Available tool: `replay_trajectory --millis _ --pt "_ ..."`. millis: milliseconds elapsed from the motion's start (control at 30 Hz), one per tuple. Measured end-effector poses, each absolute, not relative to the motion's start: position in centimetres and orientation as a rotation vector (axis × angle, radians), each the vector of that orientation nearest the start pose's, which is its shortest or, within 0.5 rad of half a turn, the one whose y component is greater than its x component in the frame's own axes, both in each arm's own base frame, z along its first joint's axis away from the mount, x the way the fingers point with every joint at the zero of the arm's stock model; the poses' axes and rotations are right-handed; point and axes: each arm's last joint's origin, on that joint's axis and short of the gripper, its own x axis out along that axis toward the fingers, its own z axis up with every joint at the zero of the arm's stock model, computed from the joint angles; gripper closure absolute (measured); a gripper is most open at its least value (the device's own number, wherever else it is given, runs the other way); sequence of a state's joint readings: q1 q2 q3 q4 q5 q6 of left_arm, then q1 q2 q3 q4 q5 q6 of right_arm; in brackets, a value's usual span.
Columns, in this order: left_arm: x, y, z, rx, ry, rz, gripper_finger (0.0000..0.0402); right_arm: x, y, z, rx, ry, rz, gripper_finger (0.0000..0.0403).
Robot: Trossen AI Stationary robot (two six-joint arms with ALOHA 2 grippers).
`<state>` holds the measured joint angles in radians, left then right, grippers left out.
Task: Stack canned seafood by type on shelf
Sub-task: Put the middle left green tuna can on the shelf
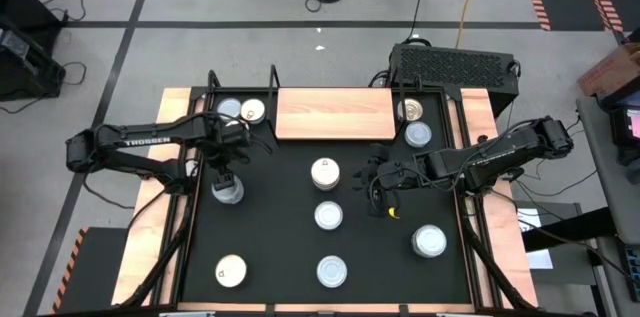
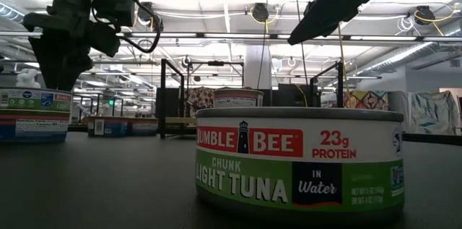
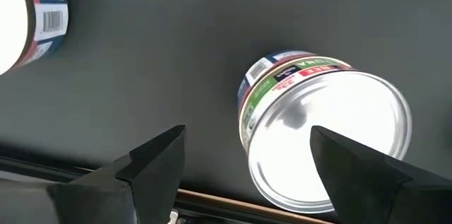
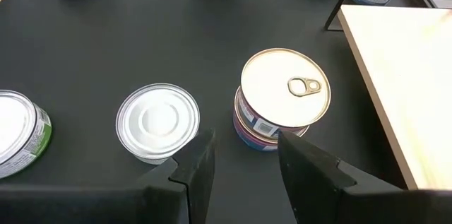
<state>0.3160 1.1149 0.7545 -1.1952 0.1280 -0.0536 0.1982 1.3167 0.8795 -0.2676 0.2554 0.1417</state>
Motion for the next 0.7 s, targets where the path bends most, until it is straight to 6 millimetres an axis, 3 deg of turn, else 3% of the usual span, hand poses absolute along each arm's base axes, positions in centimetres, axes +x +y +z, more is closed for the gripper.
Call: replay_trajectory --millis 533,700 --pt "15.6 4.8 20.0 -0.468 1.536 0.155 0.0103 26.9 4.7 24.7 -0.024 0.689 -0.104 0.0255" --pt "15.7 4.8 19.8 -0.479 1.548 0.128 0.0148 26.9 4.7 24.7 -0.025 0.690 -0.104 0.0255"
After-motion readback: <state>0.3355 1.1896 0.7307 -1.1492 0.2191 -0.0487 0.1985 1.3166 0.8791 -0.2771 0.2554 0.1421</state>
